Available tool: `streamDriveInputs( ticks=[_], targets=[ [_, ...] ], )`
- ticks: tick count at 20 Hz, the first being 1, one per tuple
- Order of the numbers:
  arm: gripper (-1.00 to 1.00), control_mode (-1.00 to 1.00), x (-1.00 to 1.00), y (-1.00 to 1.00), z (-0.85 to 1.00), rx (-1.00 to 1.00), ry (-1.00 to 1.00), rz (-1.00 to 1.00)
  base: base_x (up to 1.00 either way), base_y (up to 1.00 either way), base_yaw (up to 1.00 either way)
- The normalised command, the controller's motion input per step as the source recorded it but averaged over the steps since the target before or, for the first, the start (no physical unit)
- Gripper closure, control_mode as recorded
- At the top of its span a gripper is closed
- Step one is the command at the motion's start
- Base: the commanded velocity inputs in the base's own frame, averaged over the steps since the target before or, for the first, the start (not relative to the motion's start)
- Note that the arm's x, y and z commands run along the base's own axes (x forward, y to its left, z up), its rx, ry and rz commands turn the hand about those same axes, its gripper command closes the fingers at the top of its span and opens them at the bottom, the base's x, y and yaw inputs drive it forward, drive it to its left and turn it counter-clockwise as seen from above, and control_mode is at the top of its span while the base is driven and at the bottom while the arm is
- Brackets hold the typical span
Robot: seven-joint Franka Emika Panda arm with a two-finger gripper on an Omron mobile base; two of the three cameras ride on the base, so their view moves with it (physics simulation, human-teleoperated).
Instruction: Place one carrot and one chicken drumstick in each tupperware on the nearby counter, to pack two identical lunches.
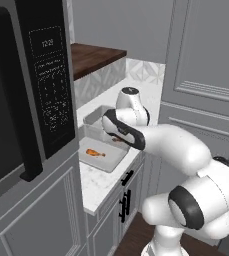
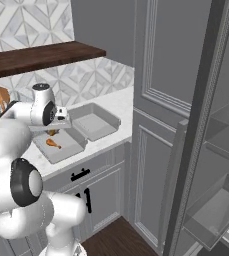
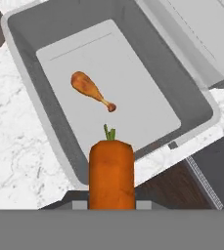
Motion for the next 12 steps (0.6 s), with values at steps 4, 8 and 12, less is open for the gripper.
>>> streamDriveInputs(
  ticks=[4, 8, 12],
  targets=[
    [1.00, -1.00, 0.76, 0.02, -0.19, 0.00, -0.02, 0.07, 0.00, 0.00, 0.00],
    [1.00, -1.00, 0.13, 0.27, -0.44, 0.00, 0.00, 0.14, 0.00, 0.00, 0.00],
    [1.00, -1.00, 0.15, 0.35, -0.54, -0.01, -0.01, 0.13, 0.00, 0.00, 0.00]
  ],
)
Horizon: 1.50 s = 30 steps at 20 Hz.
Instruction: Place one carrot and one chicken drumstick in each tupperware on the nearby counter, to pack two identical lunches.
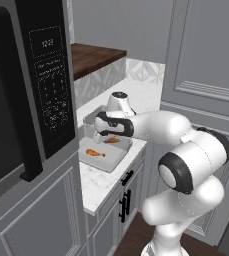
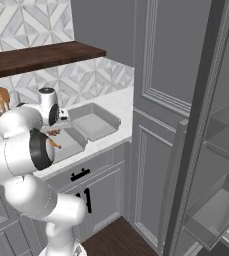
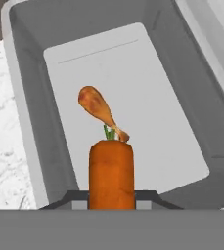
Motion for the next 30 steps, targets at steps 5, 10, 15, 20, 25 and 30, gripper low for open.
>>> streamDriveInputs(
  ticks=[5, 10, 15, 20, 25, 30],
  targets=[
    [1.00, -1.00, 0.58, 0.22, -0.33, -0.03, -0.02, 0.06, 0.00, 0.00, 0.00],
    [1.00, -1.00, 0.45, 0.14, -0.15, -0.04, -0.01, 0.00, 0.00, 0.00, 0.00],
    [1.00, -1.00, 0.17, 0.15, -0.41, -0.04, -0.05, 0.00, 0.00, 0.00, 0.00],
    [1.00, -1.00, 0.14, 0.03, -0.37, -0.04, -0.06, 0.00, 0.00, 0.00, 0.00],
    [1.00, -1.00, 0.15, 0.00, -0.22, -0.01, -0.05, 0.00, 0.00, 0.00, 0.00],
    [1.00, -1.00, 0.15, 0.00, -0.09, 0.00, 0.00, 0.00, 0.00, 0.00, 0.00]
  ],
)
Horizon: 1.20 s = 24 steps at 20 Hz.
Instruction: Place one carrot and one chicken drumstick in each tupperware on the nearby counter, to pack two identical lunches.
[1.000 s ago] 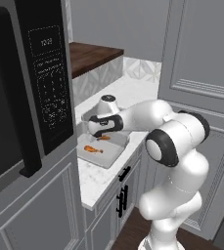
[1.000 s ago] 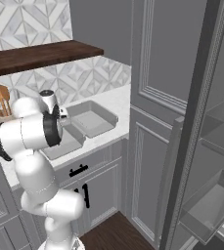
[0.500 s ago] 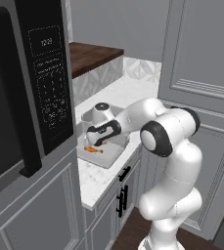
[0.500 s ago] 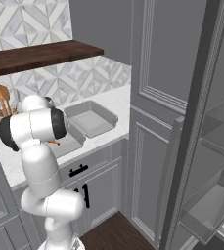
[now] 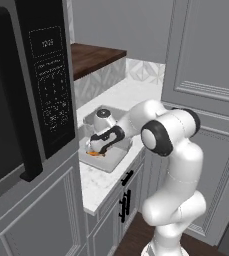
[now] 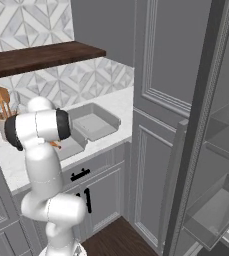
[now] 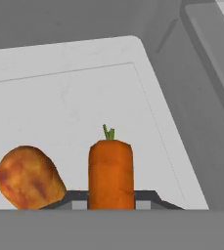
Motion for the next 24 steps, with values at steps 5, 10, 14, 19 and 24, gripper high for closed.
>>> streamDriveInputs(
  ticks=[5, 10, 14, 19, 24],
  targets=[
    [-1.00, -1.00, 0.06, 0.00, 0.00, 0.00, 0.00, 0.00, 0.00, 0.00, 0.00],
    [-1.00, -1.00, 0.00, 0.00, 0.02, 0.00, 0.05, 0.00, 0.00, 0.00, 0.00],
    [-1.00, -1.00, 0.00, 0.00, 0.19, -0.01, 0.06, 0.00, 0.00, 0.00, 0.00],
    [-1.00, -1.00, 0.00, 0.00, 0.49, 0.00, 0.00, 0.00, 0.00, 0.00, 0.00],
    [-1.00, -1.00, -0.60, -0.52, 0.45, 0.05, 0.01, -0.21, 0.00, 0.00, 0.00]
  ],
)
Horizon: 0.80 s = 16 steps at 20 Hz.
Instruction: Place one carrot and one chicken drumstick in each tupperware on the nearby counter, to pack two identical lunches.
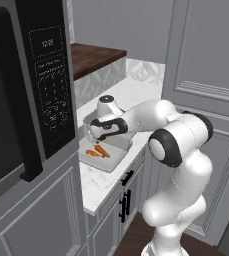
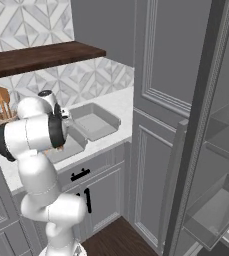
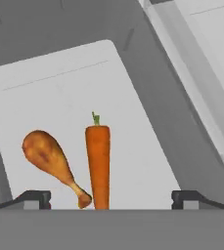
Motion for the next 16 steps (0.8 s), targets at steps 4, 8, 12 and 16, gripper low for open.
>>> streamDriveInputs(
  ticks=[4, 8, 12, 16],
  targets=[
    [-1.00, -1.00, -0.97, -0.89, 0.23, 0.13, 0.05, -0.40, 0.00, 0.00, 0.00],
    [-1.00, -1.00, -0.99, -0.80, 0.16, 0.13, 0.03, -0.35, 0.00, 0.00, 0.00],
    [-1.00, -1.00, -1.00, -0.48, 0.09, 0.11, 0.00, -0.29, 0.00, 0.00, 0.00],
    [-1.00, -1.00, -0.90, -0.23, 0.38, 0.05, -0.01, -0.25, 0.00, 0.00, 0.00]
  ],
)
